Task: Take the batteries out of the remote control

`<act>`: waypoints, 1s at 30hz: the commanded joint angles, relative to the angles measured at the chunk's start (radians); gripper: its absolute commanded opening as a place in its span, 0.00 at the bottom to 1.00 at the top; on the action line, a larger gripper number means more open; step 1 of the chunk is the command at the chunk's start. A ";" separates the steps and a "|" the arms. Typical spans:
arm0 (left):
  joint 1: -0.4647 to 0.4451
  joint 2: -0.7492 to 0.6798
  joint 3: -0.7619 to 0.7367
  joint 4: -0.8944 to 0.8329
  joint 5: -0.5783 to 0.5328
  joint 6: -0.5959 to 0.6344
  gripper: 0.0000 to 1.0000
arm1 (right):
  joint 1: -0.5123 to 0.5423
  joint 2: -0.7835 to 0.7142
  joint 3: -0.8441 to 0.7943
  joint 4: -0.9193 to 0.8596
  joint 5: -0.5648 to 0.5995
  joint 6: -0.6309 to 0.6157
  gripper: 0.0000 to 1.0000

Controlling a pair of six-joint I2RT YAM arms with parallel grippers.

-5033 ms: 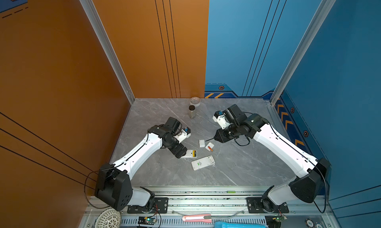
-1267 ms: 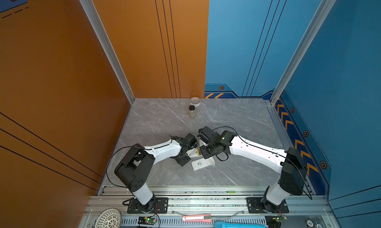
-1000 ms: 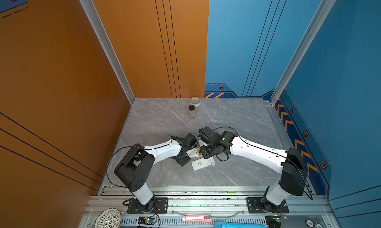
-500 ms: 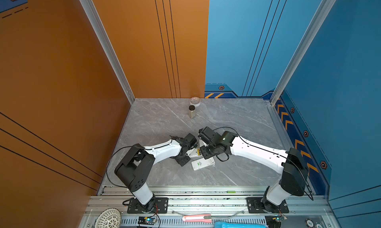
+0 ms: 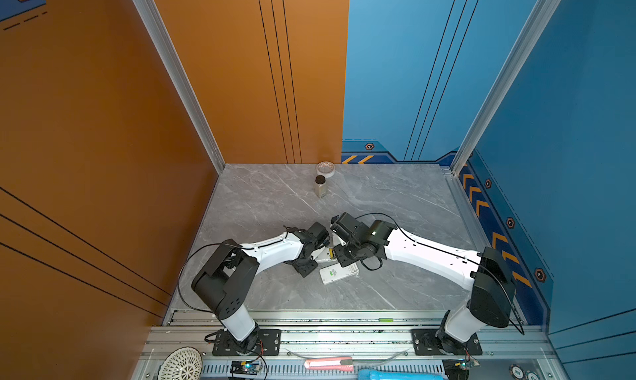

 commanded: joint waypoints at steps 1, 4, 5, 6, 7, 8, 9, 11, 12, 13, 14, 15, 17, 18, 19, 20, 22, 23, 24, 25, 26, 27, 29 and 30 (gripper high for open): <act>-0.004 0.030 0.003 0.007 0.030 -0.002 0.10 | -0.002 -0.018 -0.024 -0.062 -0.012 0.006 0.00; -0.003 0.032 0.003 0.007 0.030 -0.002 0.09 | -0.007 -0.031 -0.029 -0.063 -0.017 0.008 0.00; -0.003 0.032 0.003 0.007 0.030 -0.002 0.09 | -0.008 -0.032 -0.030 -0.065 -0.021 0.008 0.00; -0.003 0.033 0.004 0.007 0.030 -0.002 0.09 | -0.008 -0.032 -0.031 -0.066 -0.025 0.008 0.00; -0.002 0.033 0.004 0.007 0.030 0.000 0.09 | -0.008 -0.031 -0.035 -0.066 -0.025 0.009 0.00; -0.002 0.035 0.004 0.007 0.030 0.000 0.09 | -0.008 -0.034 -0.035 -0.068 -0.024 0.011 0.00; -0.002 0.035 0.004 0.007 0.031 0.000 0.09 | -0.008 -0.037 -0.038 -0.067 -0.020 0.012 0.00; -0.001 0.037 0.005 0.007 0.033 0.000 0.09 | -0.012 -0.042 -0.039 -0.067 -0.015 0.015 0.00; -0.001 0.037 0.007 0.007 0.032 0.000 0.09 | -0.014 -0.045 -0.039 -0.067 -0.015 0.016 0.00; 0.000 0.037 0.006 0.006 0.032 0.000 0.08 | -0.015 -0.047 -0.040 -0.067 -0.014 0.015 0.00; -0.001 0.035 0.006 0.007 0.030 -0.002 0.09 | -0.017 -0.049 -0.038 -0.067 -0.014 0.016 0.00; 0.000 0.031 0.006 0.007 0.030 -0.003 0.12 | -0.018 -0.049 -0.036 -0.067 -0.014 0.016 0.00; 0.013 0.010 0.004 0.008 0.053 -0.007 0.37 | -0.023 -0.047 -0.035 -0.065 -0.012 0.014 0.00; 0.022 -0.008 -0.004 0.018 0.059 -0.007 0.45 | -0.026 -0.044 -0.035 -0.065 -0.012 0.012 0.00; 0.033 -0.027 -0.011 0.025 0.063 -0.003 0.50 | -0.028 -0.043 -0.030 -0.066 -0.012 0.010 0.00; 0.048 -0.051 -0.015 0.029 0.072 0.005 0.55 | -0.029 -0.044 -0.028 -0.066 -0.011 0.008 0.00; 0.080 -0.103 -0.022 0.033 0.113 0.033 0.64 | -0.032 -0.050 -0.023 -0.065 -0.008 0.008 0.00; 0.096 -0.130 -0.026 0.037 0.147 0.058 0.69 | -0.032 -0.053 -0.023 -0.064 -0.006 0.007 0.00; 0.105 -0.159 -0.035 0.043 0.176 0.096 0.75 | -0.032 -0.055 -0.021 -0.064 -0.007 0.006 0.00; 0.106 -0.183 -0.043 0.051 0.194 0.138 0.81 | -0.035 -0.057 -0.024 -0.065 -0.009 0.006 0.00; 0.103 -0.210 -0.063 0.067 0.217 0.191 0.91 | -0.038 -0.060 -0.026 -0.064 -0.012 0.006 0.00; 0.102 -0.229 -0.079 0.083 0.238 0.234 0.99 | -0.039 -0.061 -0.025 -0.063 -0.014 0.008 0.00; 0.110 -0.267 -0.114 0.128 0.285 0.310 0.98 | -0.042 -0.065 -0.025 -0.061 -0.020 0.006 0.00; 0.116 -0.275 -0.122 0.144 0.312 0.336 0.98 | -0.042 -0.065 -0.024 -0.061 -0.021 0.006 0.00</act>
